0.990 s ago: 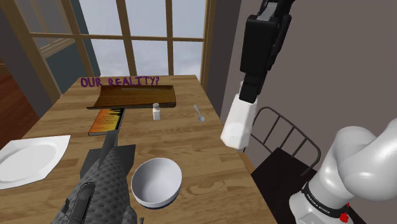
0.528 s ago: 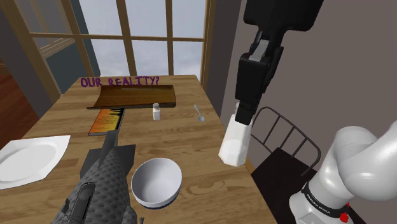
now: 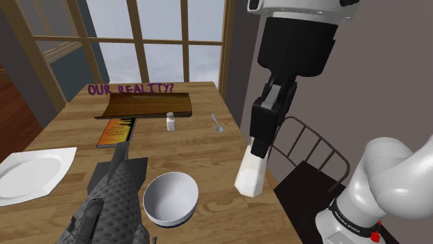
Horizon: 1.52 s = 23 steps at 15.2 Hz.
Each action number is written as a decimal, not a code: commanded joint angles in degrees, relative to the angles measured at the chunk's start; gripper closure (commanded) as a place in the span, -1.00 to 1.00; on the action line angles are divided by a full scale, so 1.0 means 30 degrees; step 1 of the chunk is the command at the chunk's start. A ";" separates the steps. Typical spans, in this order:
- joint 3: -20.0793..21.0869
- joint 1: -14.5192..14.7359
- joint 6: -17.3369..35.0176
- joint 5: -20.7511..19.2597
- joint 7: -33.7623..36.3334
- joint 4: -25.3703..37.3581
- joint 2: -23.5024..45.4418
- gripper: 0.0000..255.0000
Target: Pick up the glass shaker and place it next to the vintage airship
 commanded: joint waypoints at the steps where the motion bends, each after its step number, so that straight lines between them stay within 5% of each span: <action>1: 0.0044 0.0063 0.0493 0.0105 -0.0093 -0.0688 -0.0211 1.00; 23: 0.0969 0.0580 0.5792 0.1146 -0.0953 -0.6942 -0.1201 1.00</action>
